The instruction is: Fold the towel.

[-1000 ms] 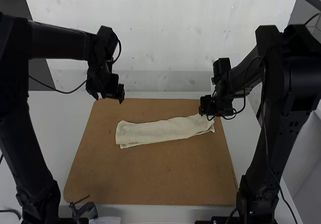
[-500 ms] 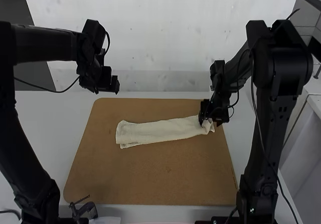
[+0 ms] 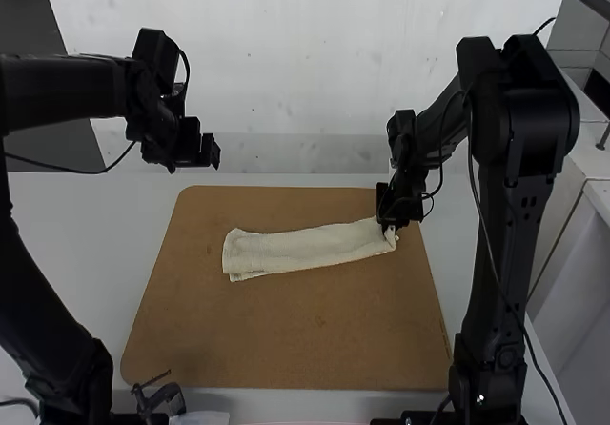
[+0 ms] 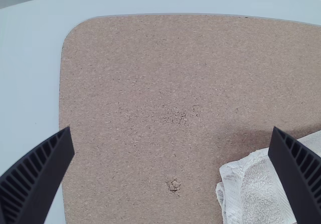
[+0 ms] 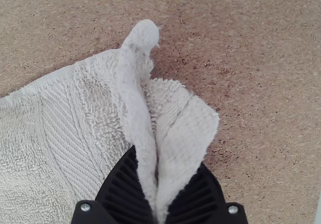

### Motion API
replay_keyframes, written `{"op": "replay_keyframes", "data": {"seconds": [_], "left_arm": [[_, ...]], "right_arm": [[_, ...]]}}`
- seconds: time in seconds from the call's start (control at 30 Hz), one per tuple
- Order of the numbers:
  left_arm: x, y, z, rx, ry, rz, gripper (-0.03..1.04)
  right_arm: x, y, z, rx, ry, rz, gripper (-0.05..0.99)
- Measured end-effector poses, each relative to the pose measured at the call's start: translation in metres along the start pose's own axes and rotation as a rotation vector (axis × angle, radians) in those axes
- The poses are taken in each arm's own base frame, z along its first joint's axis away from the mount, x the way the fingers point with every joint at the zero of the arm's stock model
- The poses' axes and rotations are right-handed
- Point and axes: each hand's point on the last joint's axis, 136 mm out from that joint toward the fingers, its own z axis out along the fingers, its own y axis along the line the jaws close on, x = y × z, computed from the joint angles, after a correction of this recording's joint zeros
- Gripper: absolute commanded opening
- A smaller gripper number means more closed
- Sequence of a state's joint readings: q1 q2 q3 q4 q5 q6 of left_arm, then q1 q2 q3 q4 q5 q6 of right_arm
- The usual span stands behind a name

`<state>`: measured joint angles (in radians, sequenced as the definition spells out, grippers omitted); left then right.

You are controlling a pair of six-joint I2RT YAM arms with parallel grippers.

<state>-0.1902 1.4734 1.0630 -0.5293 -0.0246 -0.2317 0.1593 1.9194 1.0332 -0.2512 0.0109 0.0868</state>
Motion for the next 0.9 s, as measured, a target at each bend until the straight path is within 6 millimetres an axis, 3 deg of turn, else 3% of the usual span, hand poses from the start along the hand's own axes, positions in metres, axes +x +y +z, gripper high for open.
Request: {"op": "replay_keyframes", "data": {"seconds": [0.1,0.2,0.47,0.67,0.9], "left_arm": [[0.008,0.004,0.005,0.01,0.016,-0.005,1.0],[0.017,0.006,0.009,0.015,0.032,-0.003,1.0],[0.012,0.002,0.001,0.043,0.004,0.007,0.99],[0.003,0.0,-0.007,0.053,-0.037,0.008,0.99],[0.006,0.0,-0.005,0.055,-0.031,0.01,0.99]], "right_arm": [[0.0,-0.005,-0.001,-0.023,0.01,0.02,0.02],[0.0,-0.023,-0.003,-0.006,0.016,0.049,0.02],[0.006,-0.115,-0.011,0.106,0.029,0.188,0.02],[0.009,-0.161,-0.018,0.165,0.02,0.241,0.02],[-0.012,-0.209,-0.038,0.229,-0.04,0.278,0.02]]}}
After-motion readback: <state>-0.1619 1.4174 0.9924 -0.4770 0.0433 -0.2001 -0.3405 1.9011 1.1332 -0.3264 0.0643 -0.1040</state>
